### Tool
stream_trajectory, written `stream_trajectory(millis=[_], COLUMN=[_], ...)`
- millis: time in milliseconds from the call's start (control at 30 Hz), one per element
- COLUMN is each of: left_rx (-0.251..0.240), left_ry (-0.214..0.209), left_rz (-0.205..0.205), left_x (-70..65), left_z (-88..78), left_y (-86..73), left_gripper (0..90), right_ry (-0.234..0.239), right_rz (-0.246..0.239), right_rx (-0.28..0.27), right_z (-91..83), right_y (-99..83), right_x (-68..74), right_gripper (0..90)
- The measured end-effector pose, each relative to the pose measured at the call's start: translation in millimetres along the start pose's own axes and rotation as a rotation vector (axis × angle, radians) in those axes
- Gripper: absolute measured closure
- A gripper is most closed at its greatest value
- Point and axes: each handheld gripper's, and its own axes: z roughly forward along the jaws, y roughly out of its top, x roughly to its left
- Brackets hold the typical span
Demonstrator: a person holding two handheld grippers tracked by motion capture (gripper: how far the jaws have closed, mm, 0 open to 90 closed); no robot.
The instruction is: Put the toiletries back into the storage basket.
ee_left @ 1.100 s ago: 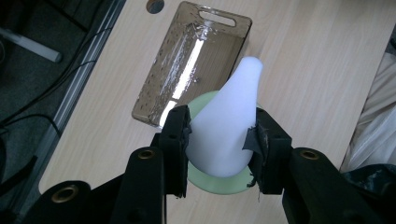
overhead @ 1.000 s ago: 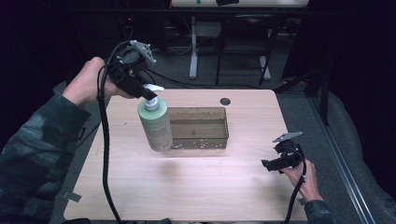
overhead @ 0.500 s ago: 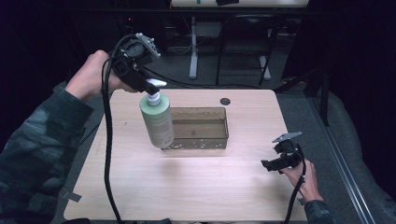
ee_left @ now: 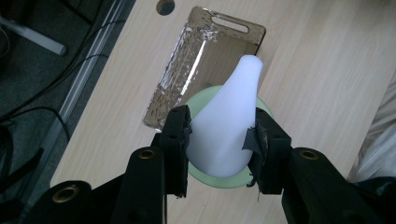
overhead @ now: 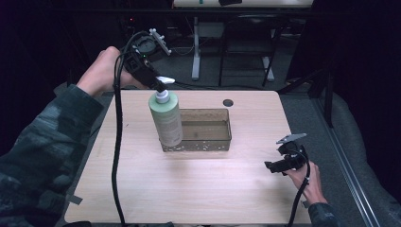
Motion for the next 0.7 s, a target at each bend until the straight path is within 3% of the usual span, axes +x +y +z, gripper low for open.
stream_trajectory(millis=[700], left_rx=[-0.021], left_ry=[0.049], left_rz=[-0.046], left_x=[17.3], left_z=[-3.6], left_y=[15.2], left_gripper=[62.8], right_ry=[-0.002], right_rz=[-0.006], right_rx=[0.004], right_z=[2.1], right_y=[0.1], right_x=[4.1], right_gripper=[3.1])
